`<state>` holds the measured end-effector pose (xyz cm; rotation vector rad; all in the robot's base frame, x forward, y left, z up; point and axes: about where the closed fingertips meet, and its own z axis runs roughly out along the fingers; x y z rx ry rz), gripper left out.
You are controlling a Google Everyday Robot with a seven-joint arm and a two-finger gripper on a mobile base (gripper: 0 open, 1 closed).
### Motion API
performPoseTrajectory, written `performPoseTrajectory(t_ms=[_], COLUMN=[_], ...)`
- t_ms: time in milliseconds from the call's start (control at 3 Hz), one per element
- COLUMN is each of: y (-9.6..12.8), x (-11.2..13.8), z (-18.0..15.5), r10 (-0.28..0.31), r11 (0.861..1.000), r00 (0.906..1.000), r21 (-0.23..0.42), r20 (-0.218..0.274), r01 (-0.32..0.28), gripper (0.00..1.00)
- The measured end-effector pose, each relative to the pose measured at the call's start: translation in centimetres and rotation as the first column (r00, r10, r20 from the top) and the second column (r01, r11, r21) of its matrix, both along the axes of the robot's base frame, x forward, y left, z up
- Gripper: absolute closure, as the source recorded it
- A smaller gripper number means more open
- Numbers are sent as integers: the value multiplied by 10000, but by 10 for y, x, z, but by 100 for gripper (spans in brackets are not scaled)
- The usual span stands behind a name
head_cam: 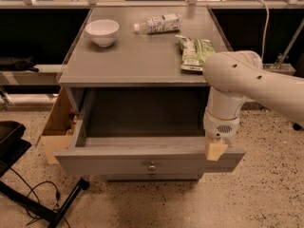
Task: Open top drawer
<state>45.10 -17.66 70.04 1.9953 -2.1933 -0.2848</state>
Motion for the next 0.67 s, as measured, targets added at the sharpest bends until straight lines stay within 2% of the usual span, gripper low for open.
performPoseTrajectory(t_ms=[333,667], y=[2,10], x=[7,36], z=[-2,2], r10=[64,267], r11=[10000,9987], r00=[9997,9904], r21=[-47,-462], r20=[244,1354], r01=[-63,-206], gripper=[51,19])
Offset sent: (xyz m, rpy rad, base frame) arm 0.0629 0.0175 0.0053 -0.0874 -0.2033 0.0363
